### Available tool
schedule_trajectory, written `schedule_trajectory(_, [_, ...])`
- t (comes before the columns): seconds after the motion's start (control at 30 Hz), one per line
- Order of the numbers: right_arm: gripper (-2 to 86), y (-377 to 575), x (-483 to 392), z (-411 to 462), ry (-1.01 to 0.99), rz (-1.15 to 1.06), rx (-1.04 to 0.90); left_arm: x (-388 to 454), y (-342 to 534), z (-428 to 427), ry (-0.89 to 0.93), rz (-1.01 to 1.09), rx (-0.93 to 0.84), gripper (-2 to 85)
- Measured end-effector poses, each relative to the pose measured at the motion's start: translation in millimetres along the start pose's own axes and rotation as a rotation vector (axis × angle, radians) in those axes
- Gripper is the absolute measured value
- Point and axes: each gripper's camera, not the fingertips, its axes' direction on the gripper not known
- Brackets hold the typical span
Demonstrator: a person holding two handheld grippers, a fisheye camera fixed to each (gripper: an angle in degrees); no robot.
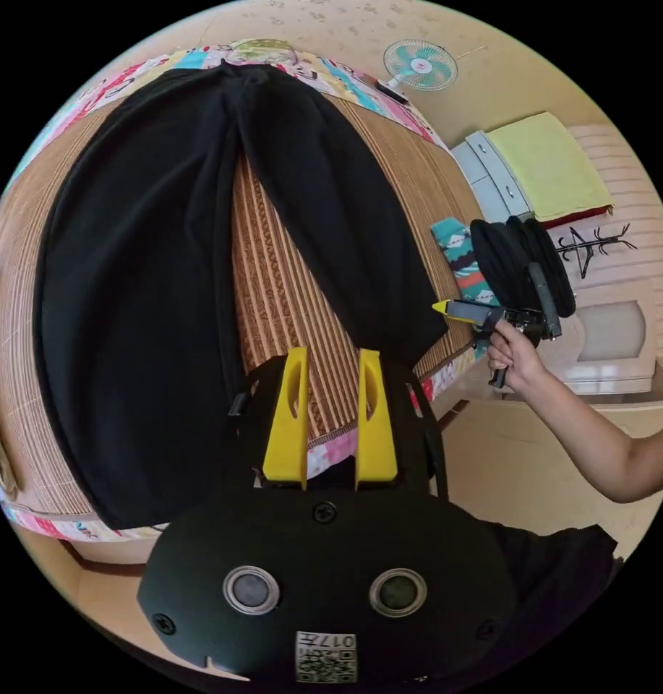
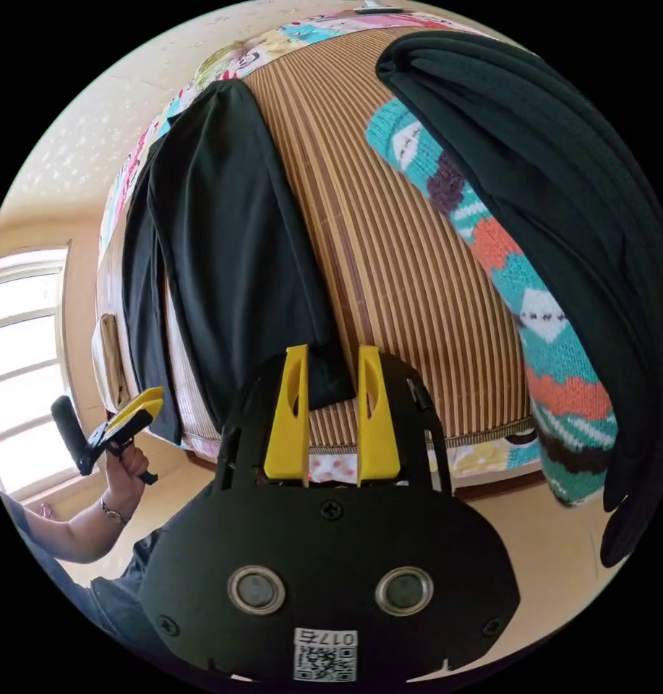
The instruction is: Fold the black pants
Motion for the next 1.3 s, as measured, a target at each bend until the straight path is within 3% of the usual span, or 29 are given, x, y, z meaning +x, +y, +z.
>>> schedule_trajectory(0.07, [2.7, 9, -3, 0, 0.014, -0.093, -0.040, 4, -17, 30, -0.011, -0.019, -0.062, 8.3])
schedule_trajectory(0.13, [1.6, 30, -1, -12, -0.056, -0.166, -0.016, 17, -24, 46, -0.148, 0.006, -0.101, 4.5])
schedule_trajectory(0.27, [1.0, 65, 18, -36, -0.113, -0.143, 0.045, 39, -3, 38, -0.034, 0.154, -0.075, 0.2])
schedule_trajectory(0.43, [0.8, 103, 30, -22, -0.041, -0.096, -0.039, 7, 36, 44, -0.054, 0.001, -0.241, 0.0])
schedule_trajectory(0.57, [0.8, 121, -16, -55, -0.017, -0.182, 0.038, -5, 33, -17, -0.043, -0.042, -0.067, 7.8])
schedule_trajectory(0.67, [0.7, 139, -74, -68, -0.118, -0.325, 0.057, 8, 4, -49, 0.116, 0.024, 0.003, 13.1])
schedule_trajectory(0.77, [0.7, 151, -128, -58, -0.245, -0.449, 0.019, 18, -35, -55, 0.207, 0.052, -0.063, 16.9])
schedule_trajectory(0.83, [0.8, 152, -159, -46, -0.363, -0.515, -0.019, 16, -53, -48, 0.169, 0.035, -0.142, 16.9])
schedule_trajectory(0.9, [1.0, 148, -174, -42, -0.444, -0.550, -0.043, 4, -64, -29, 0.111, -0.005, -0.285, 9.5])
schedule_trajectory(0.97, [1.3, 143, -180, -40, -0.473, -0.638, -0.088, -8, -61, -36, 0.095, -0.037, -0.238, 1.0])
schedule_trajectory(1.03, [1.8, 124, -171, -38, -0.436, -0.804, -0.208, -19, -55, -43, 0.148, -0.036, -0.209, 0.1])
schedule_trajectory(1.1, [2.1, 92, -150, -40, -0.318, -0.803, -0.243, -32, -46, -49, 0.189, -0.073, -0.194, -0.4])
schedule_trajectory(1.2, [3.2, -5, -112, -54, -0.128, -0.651, -0.173, -42, -42, -49, 0.230, -0.081, -0.194, -0.6])
schedule_trajectory(1.3, [6.6, -131, -84, -60, -0.174, -0.427, -0.036, -43, -43, -44, 0.226, -0.041, -0.210, -0.6])
